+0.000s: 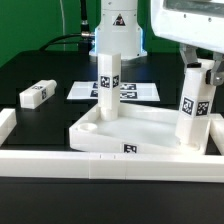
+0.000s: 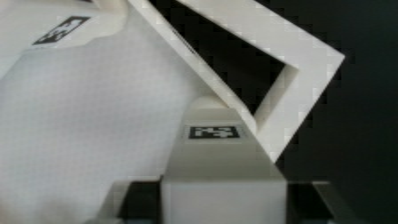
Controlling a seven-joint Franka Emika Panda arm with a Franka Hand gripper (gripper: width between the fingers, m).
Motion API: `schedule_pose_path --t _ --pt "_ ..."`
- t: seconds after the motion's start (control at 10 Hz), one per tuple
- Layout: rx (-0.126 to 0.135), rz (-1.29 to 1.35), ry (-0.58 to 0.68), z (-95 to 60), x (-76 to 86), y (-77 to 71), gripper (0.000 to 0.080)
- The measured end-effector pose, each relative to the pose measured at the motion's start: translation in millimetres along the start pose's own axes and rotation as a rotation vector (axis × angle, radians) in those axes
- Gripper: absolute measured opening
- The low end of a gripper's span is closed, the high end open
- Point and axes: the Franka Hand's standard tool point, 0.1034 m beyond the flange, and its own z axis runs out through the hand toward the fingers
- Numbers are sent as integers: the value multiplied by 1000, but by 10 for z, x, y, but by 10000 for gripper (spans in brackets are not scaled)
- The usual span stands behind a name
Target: Assemble desk
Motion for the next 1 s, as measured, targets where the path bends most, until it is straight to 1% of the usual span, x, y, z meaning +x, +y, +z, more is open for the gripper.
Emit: schedule_pose_path --t 0.1,0.2,0.4,0.5,0.6,0.7,0.8,0.9,1.0 --pt "23 82 -2 1 27 -16 294" --pt "33 146 -1 3 35 -19 294" --pt "32 194 -1 5 14 -26 294" --pt "32 162 -1 5 17 -25 294" --pt "28 156 1 6 16 -22 464" --pt "-10 86 26 6 25 -2 584" --pt "-7 -13 40 0 46 -23 584" --pt "-9 -92 39 1 50 -20 636" --pt "-10 -164 39 0 51 -20 646"
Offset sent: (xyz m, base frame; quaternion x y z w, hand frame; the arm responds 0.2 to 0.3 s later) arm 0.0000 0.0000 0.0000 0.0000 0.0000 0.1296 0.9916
